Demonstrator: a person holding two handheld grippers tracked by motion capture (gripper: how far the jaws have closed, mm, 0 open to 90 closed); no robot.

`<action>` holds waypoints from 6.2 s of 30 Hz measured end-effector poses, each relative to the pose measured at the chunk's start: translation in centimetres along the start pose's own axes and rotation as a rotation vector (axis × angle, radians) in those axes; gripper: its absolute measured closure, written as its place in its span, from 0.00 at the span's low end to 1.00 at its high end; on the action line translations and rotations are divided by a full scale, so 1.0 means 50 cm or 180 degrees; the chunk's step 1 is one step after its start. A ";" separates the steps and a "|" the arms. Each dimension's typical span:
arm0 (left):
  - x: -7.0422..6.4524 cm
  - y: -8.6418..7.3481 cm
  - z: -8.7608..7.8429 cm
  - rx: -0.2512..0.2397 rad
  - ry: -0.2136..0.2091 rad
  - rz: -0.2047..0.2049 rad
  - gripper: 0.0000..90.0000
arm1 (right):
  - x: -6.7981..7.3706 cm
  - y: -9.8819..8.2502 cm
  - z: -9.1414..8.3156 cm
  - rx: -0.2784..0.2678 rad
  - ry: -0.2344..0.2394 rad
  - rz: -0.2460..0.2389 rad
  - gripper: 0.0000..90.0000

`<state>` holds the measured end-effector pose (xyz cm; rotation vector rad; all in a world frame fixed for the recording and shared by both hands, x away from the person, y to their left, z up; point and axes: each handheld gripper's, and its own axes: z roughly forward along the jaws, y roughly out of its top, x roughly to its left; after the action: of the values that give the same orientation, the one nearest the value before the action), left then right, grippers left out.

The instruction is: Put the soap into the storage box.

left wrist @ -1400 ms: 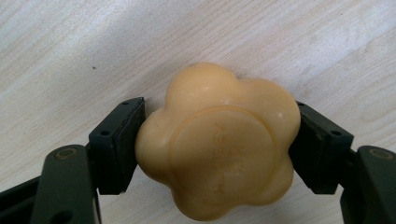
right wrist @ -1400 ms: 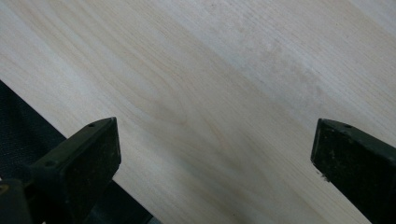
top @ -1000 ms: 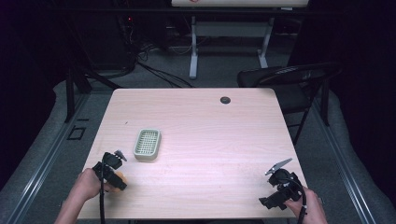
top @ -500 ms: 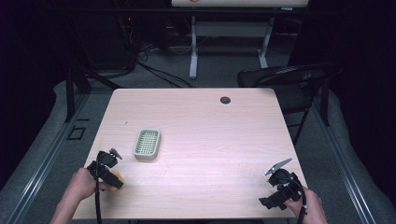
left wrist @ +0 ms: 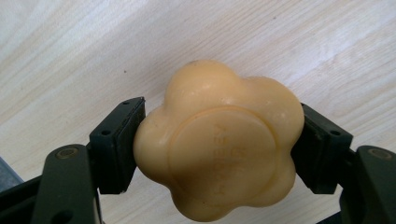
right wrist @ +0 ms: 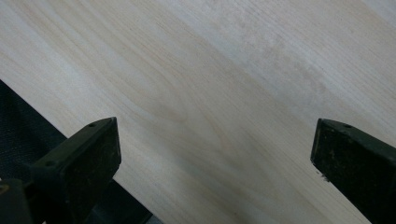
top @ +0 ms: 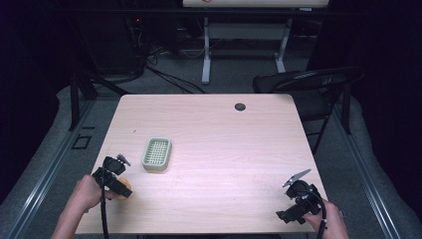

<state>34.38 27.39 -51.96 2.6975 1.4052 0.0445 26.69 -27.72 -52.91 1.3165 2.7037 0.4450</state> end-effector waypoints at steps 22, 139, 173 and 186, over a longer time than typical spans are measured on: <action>-0.010 0.047 -0.018 -0.0007 -0.0015 0.0155 0.30 | 0.001 -0.001 0.003 -0.0021 0.0005 0.0021 0.02; 0.018 0.329 -0.004 0.0205 0.0042 0.0351 0.30 | 0.000 -0.001 0.005 0.0076 0.0022 -0.0042 0.02; 0.015 0.356 0.027 0.0223 0.0109 0.0233 0.29 | 0.004 -0.003 0.010 0.0086 0.0001 -0.0050 0.02; 0.012 0.359 0.017 0.0174 0.0171 0.0221 0.29 | 0.002 -0.001 0.009 0.0140 0.0041 -0.0095 0.02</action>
<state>49.41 17.58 -51.01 2.8093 1.3455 0.0857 26.66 -27.56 -53.38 1.2863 2.7549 0.3948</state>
